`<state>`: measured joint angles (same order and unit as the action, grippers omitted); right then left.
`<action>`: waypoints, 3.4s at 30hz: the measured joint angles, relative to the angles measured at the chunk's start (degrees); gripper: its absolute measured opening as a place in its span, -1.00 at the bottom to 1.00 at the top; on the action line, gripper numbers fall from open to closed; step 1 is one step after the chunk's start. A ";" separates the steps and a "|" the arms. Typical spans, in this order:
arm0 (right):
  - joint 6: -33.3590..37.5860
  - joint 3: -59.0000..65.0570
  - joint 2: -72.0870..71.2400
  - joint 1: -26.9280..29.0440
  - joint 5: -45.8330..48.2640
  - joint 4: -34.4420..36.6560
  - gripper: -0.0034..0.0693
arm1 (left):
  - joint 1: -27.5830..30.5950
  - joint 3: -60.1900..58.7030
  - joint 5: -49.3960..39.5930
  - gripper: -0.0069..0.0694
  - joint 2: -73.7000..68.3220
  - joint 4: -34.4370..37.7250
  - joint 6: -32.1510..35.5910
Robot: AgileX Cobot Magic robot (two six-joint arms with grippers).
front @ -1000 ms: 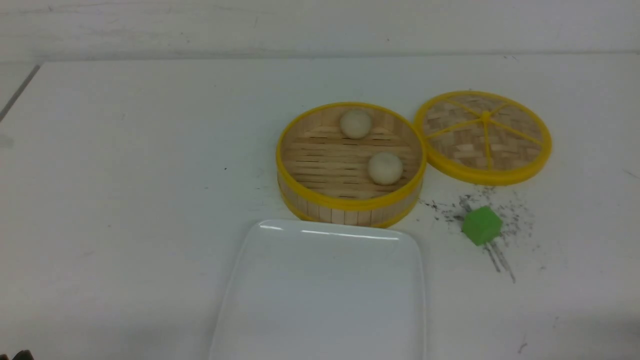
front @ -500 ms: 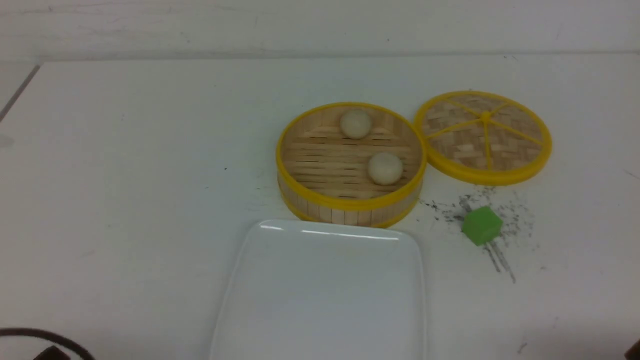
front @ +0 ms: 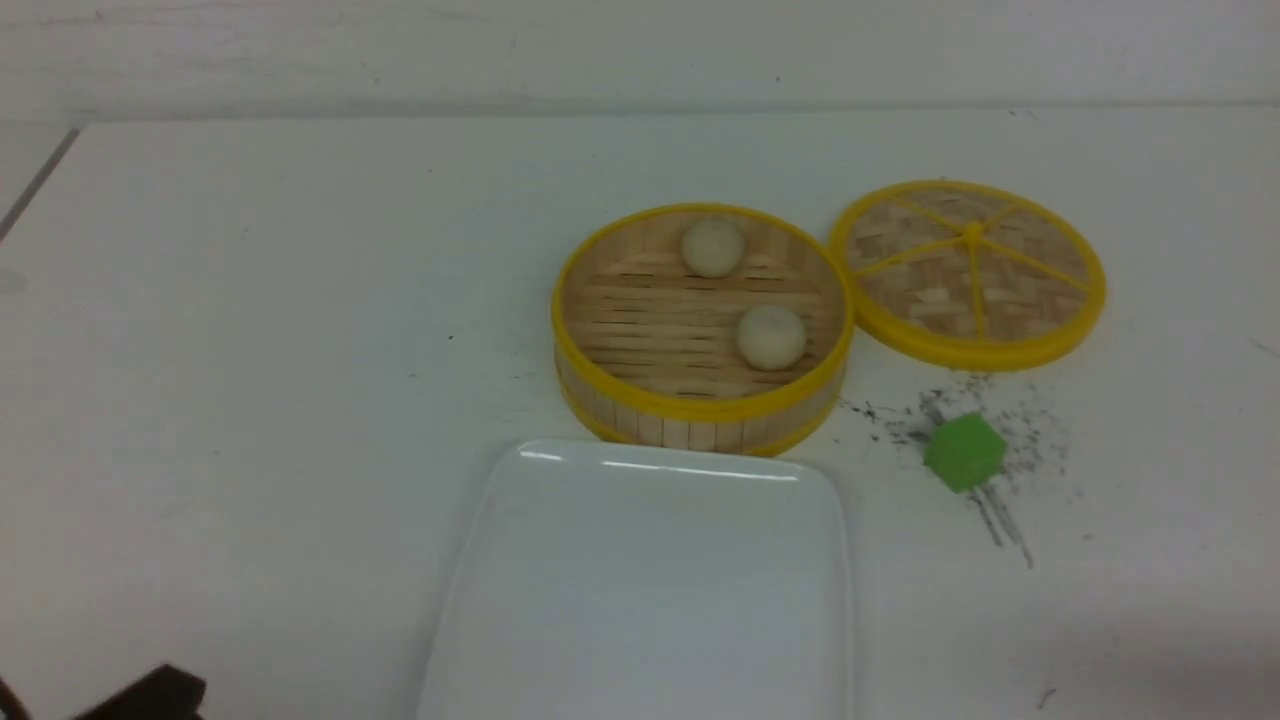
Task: Put the steamed buns into the plate on the white tablecloth.
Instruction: 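Reach toward a bun in the bamboo steamer with the right gripper, then move the steamed bun from the bamboo steamer onto the white plate with the right gripper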
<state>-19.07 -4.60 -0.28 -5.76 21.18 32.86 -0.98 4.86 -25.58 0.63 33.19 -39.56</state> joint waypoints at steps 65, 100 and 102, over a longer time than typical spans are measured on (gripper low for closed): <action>21.93 -89.46 119.11 -20.91 17.95 -24.70 -0.91 | -0.46 38.22 -33.13 -0.67 -47.63 -19.37 24.69; 20.74 -58.49 92.35 -34.85 20.11 -14.79 -0.73 | -0.46 38.22 -32.08 -0.56 -47.63 -21.69 24.69; 20.67 -56.70 93.65 -35.25 15.82 -14.47 -0.51 | -0.46 38.22 -30.75 -0.56 -47.63 -21.82 24.69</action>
<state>1.61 -61.29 93.37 -41.01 37.00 18.40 -1.44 43.07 -56.33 -47.00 11.37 -14.88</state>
